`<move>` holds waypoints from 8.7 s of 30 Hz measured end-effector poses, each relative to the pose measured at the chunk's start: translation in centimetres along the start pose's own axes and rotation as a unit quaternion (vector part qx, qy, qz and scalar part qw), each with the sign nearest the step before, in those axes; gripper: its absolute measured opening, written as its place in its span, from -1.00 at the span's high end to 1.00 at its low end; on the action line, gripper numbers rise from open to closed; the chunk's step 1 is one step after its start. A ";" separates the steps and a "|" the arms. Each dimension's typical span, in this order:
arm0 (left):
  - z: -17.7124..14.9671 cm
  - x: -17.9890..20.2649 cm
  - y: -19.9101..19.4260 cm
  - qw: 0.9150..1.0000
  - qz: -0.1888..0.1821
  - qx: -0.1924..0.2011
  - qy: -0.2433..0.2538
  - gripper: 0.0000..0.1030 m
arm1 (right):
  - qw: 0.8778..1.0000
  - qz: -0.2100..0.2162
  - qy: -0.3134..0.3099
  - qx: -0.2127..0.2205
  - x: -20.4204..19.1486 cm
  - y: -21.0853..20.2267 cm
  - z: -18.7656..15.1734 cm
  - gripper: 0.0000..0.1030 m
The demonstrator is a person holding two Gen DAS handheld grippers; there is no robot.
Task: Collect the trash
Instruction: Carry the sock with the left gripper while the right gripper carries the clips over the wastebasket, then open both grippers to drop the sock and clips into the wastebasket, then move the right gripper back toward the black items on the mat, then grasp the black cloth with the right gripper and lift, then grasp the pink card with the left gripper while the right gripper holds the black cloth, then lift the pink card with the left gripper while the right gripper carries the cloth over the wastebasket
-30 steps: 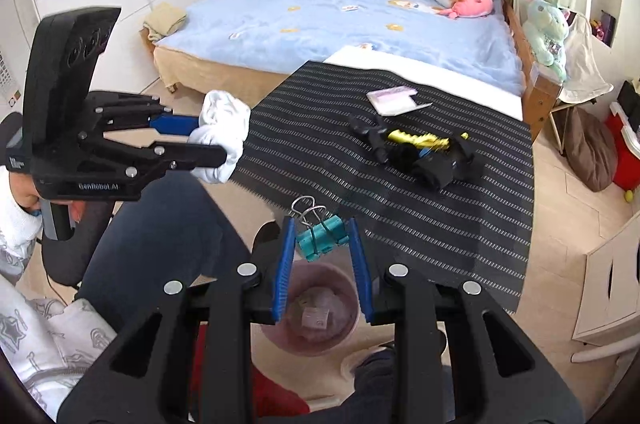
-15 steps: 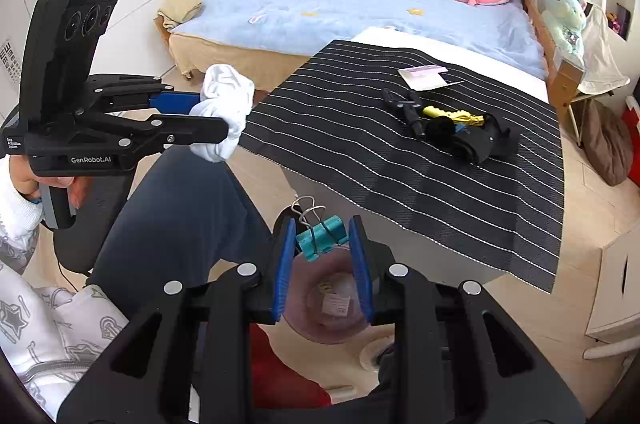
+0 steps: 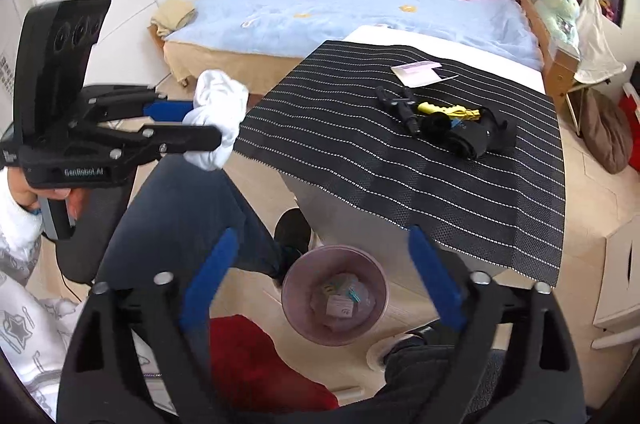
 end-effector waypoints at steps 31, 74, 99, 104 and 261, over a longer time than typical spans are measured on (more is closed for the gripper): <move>-0.4 5.4 0.1 0.997 -0.036 -0.014 0.063 0.30 | 0.993 -0.084 0.065 0.052 4.0 -5.6 -0.4 -0.88; 2.1 0.9 1.7 1.000 0.007 0.013 -0.006 -0.85 | 0.995 -0.077 0.055 0.030 6.1 -4.0 1.1 -0.88; 2.8 -1.6 3.6 0.999 0.008 0.005 -0.040 -0.85 | 0.992 -0.052 -0.070 -0.095 13.4 1.9 8.1 -0.88; 2.4 -2.1 3.7 0.999 0.012 0.001 -0.045 -0.85 | 0.985 -0.051 -0.101 -0.132 14.7 4.0 8.1 -0.88; 13.3 -0.5 6.8 0.997 0.016 0.000 0.073 0.21 | 0.996 -0.080 -0.050 -0.007 9.7 -1.9 10.8 -0.16</move>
Point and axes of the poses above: each gripper's, at about its wrist camera, not at the fingertips, and y roughly the way its jaws point, x to its right, z to its top, the point moved 8 cm from there along y, roughly the way its jaws point, and after that the axes turned 13 degrees about z, right-handed, at the moved point
